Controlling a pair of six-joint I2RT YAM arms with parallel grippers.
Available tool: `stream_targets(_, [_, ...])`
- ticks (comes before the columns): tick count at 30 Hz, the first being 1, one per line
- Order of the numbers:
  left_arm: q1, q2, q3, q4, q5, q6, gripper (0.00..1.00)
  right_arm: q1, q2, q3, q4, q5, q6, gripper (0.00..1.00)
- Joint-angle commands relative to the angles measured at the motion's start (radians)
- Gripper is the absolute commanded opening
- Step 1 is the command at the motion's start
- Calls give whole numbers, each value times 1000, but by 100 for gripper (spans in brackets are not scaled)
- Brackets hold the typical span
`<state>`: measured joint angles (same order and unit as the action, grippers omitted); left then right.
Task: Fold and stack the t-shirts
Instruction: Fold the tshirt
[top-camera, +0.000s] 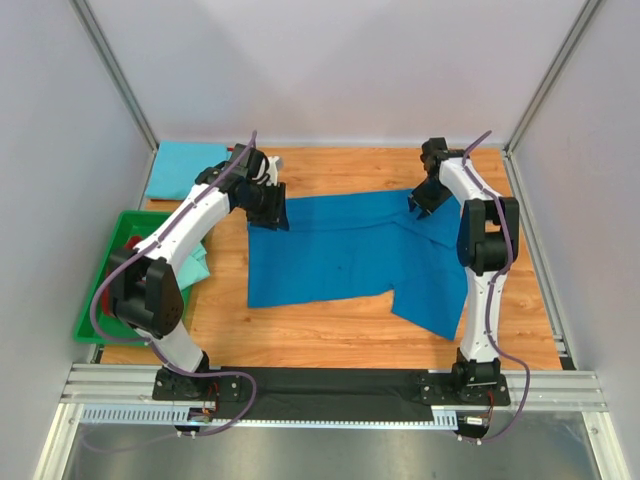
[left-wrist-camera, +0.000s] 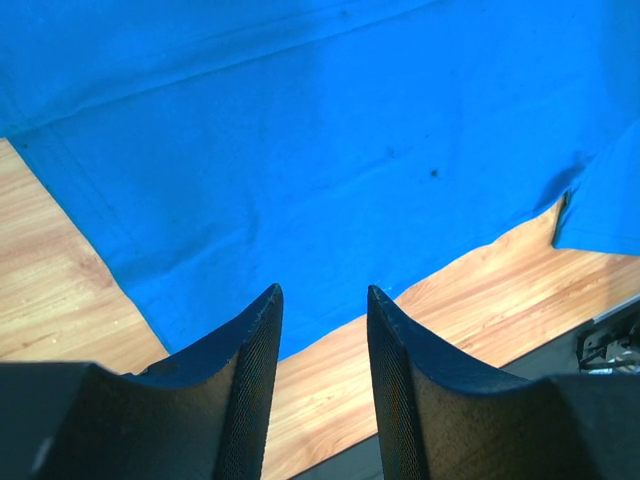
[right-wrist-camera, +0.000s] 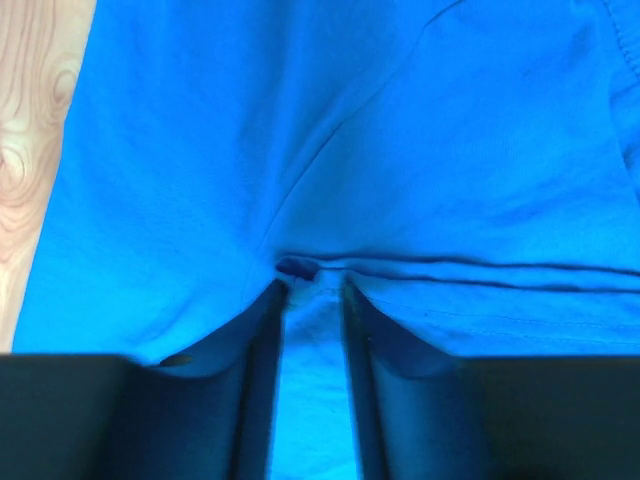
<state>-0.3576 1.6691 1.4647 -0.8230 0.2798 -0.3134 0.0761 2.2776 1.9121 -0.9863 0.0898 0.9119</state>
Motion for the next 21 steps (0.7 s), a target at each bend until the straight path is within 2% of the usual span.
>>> stream_targets(1, [2,-2,31,-1,18,31,47,2,11,45,-3,36,25,28])
stream_targets(5, [2,12,45,-4,19,36,46,2,5,48,-17,41,5,16])
stream_targets(8, [2,23,54,-7,27,36,46,1,-10,36,-32,41,2,1])
stream_targets(14, [2,37,59,-4,39,30,44,11,-96,-25,-55,30,-4,0])
stream_targets(20, [2,34,39,8,42,27,44,62,-204,-185,-95,-13,74,0])
stream_targets(21, [2,34,33,10,42,27,44,83,-252,-253,-98,-28,100,0])
